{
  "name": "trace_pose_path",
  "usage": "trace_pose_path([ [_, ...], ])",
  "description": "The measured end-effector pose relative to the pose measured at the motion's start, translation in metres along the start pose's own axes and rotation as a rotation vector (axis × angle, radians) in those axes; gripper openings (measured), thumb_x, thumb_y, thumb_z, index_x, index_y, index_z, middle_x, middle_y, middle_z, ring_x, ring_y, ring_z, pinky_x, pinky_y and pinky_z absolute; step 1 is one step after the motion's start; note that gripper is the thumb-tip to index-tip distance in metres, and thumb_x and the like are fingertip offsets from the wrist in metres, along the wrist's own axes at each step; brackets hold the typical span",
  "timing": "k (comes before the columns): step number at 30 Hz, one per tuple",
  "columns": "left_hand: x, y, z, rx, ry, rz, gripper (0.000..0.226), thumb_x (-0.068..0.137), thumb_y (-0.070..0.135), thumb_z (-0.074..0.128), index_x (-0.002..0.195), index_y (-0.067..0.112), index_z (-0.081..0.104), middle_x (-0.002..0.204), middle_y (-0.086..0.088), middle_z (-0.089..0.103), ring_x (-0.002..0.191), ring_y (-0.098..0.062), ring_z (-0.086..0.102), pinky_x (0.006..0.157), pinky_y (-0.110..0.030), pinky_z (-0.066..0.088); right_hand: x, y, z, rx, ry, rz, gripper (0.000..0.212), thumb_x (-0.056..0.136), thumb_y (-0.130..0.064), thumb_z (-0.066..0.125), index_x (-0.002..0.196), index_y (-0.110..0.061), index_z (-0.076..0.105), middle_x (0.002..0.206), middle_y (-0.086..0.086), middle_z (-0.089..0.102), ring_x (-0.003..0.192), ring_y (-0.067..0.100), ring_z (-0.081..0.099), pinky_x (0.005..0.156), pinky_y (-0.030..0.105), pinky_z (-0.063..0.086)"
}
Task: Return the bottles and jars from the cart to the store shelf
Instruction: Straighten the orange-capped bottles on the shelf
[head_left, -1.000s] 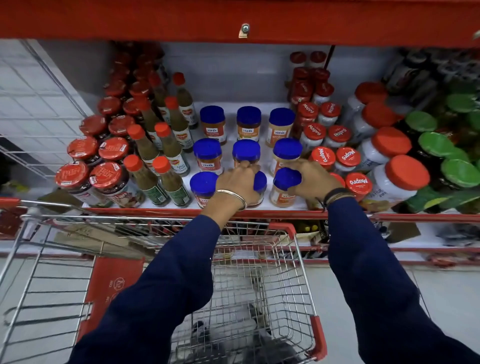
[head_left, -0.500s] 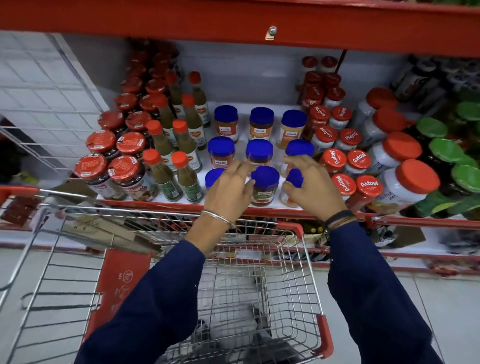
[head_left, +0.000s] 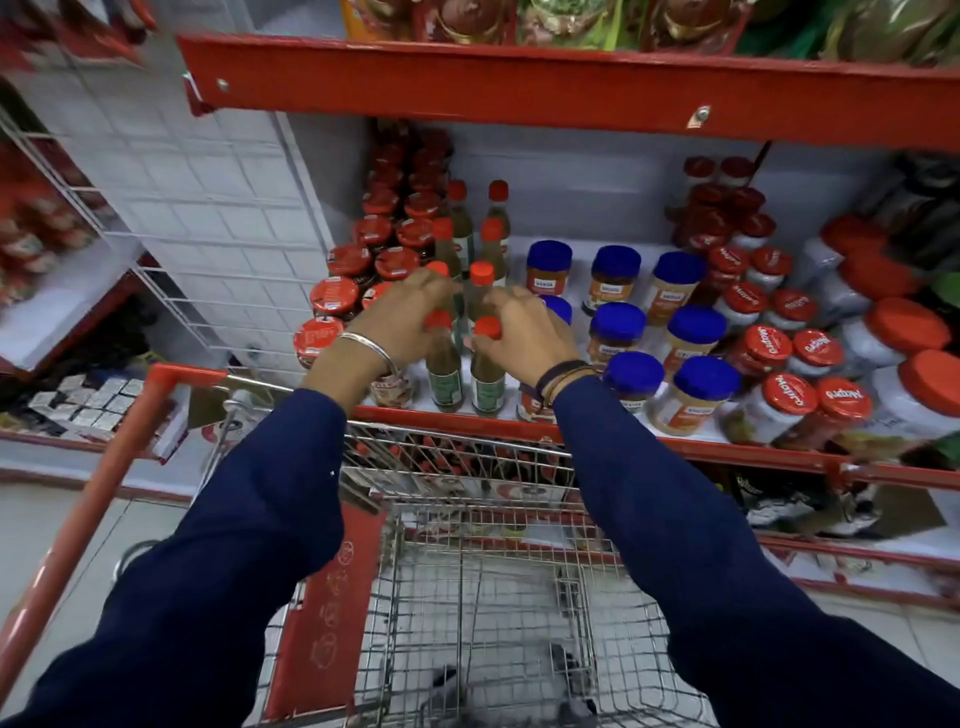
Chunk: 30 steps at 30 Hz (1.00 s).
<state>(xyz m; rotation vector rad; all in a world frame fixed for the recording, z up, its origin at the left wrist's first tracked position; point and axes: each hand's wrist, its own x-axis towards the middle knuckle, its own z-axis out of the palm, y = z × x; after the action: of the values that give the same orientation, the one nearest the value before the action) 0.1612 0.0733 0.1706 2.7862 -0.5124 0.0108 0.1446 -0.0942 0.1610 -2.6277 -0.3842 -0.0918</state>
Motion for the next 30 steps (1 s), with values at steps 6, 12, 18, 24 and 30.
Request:
trace_pose_path([
  [6,0.016,-0.013,0.005,0.074,-0.133,0.095,0.038,0.077,0.001,0.06,0.115,0.007,0.06,0.12,-0.017,0.06,0.112,-0.034,0.054,0.097,-0.047,0.046,0.015,-0.005,0.011,-0.004,0.013,0.089,0.033,0.078,-0.026,0.071,0.1,-0.005,0.06,0.102,0.018,0.064,0.091,0.036,0.063,0.067,0.04,0.052],
  [12,0.022,-0.019,0.009,0.058,-0.107,0.093,0.031,0.075,0.01,0.066,0.105,0.008,0.064,0.113,-0.018,0.064,0.104,-0.036,0.058,0.091,-0.048,0.05,0.015,-0.001,0.008,-0.057,-0.015,0.036,0.025,0.081,-0.018,0.068,0.1,-0.005,0.062,0.105,0.017,0.063,0.093,0.034,0.062,0.074,0.042,0.053],
  [18,0.023,-0.013,0.009,0.084,-0.068,0.038,0.027,0.079,0.016,0.066,0.104,0.005,0.065,0.109,-0.022,0.065,0.098,-0.039,0.061,0.085,-0.047,0.053,0.017,0.006,0.001,-0.08,-0.077,-0.065,0.03,0.08,-0.014,0.069,0.109,-0.011,0.062,0.115,0.01,0.064,0.101,0.028,0.06,0.084,0.045,0.052],
  [24,0.023,-0.012,0.011,0.105,-0.048,-0.042,0.034,0.078,0.026,0.068,0.103,0.004,0.063,0.109,-0.023,0.063,0.095,-0.04,0.061,0.081,-0.045,0.054,0.02,0.008,-0.001,-0.051,-0.135,-0.096,0.036,0.079,-0.01,0.071,0.114,-0.015,0.062,0.122,0.009,0.062,0.108,0.026,0.058,0.09,0.039,0.049],
  [30,0.016,-0.013,0.016,-0.029,-0.008,-0.096,0.042,0.077,0.028,0.071,0.109,0.004,0.059,0.112,-0.021,0.061,0.101,-0.038,0.059,0.086,-0.044,0.052,0.019,0.013,0.002,0.09,-0.119,-0.059,0.05,0.078,-0.006,0.071,0.125,-0.012,0.055,0.128,0.01,0.058,0.114,0.025,0.056,0.091,0.03,0.043],
])
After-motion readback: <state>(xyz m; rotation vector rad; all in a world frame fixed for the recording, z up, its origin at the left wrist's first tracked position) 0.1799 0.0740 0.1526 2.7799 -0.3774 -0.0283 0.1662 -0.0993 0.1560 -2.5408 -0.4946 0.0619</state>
